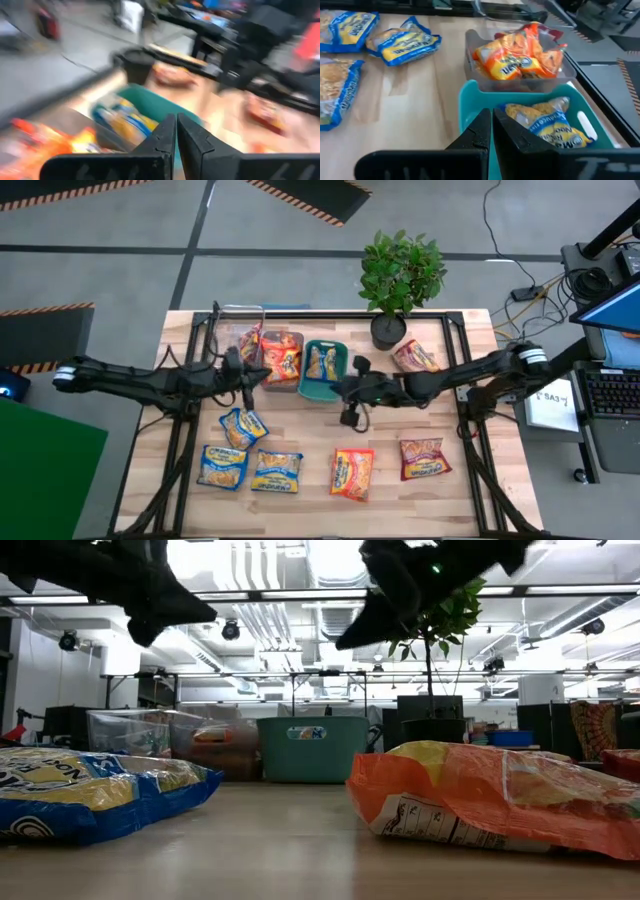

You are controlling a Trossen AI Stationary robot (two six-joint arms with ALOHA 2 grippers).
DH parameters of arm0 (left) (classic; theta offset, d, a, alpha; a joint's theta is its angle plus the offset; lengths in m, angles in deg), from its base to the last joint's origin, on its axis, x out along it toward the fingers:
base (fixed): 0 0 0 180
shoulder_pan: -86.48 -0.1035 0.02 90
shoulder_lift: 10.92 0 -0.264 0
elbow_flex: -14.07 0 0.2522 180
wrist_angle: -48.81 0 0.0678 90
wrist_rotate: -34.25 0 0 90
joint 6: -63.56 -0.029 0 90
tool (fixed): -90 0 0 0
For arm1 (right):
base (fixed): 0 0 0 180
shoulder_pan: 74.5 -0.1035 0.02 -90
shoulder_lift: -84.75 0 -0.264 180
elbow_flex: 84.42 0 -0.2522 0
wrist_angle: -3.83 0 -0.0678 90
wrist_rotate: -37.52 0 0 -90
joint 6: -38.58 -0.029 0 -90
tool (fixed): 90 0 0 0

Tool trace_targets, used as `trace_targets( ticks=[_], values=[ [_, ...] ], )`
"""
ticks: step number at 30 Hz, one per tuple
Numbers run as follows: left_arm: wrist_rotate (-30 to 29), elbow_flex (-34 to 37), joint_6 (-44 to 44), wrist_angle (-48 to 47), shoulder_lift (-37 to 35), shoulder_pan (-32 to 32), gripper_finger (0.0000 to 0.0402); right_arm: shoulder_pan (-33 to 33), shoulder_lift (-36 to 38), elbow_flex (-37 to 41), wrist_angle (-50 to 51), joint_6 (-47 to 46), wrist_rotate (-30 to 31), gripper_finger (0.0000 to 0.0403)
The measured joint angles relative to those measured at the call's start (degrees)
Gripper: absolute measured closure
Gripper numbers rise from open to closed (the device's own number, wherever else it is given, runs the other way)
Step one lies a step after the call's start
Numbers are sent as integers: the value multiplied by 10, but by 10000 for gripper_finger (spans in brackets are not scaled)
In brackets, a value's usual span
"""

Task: Sort Maruchan noodles
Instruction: Put the blue noodle pack into the green bin

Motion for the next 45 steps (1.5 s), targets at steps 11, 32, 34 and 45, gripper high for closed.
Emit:
trace_targets(
  ticks=[11, 32, 34, 45],
  values=[
    [181, -118, 341, -420, 94, 51, 402, 3, 63, 92, -95, -11, 0, 394],
    [161, -145, 426, -590, 289, 73, 219, 3, 46, 93, -101, -22, -2, 394],
    [160, -133, 427, -557, 300, 73, 201, 3, 46, 93, -101, -23, -2, 394],
    [156, -110, 391, -425, 349, 81, 218, 3, 46, 93, -101, -26, -2, 394]
  ],
)
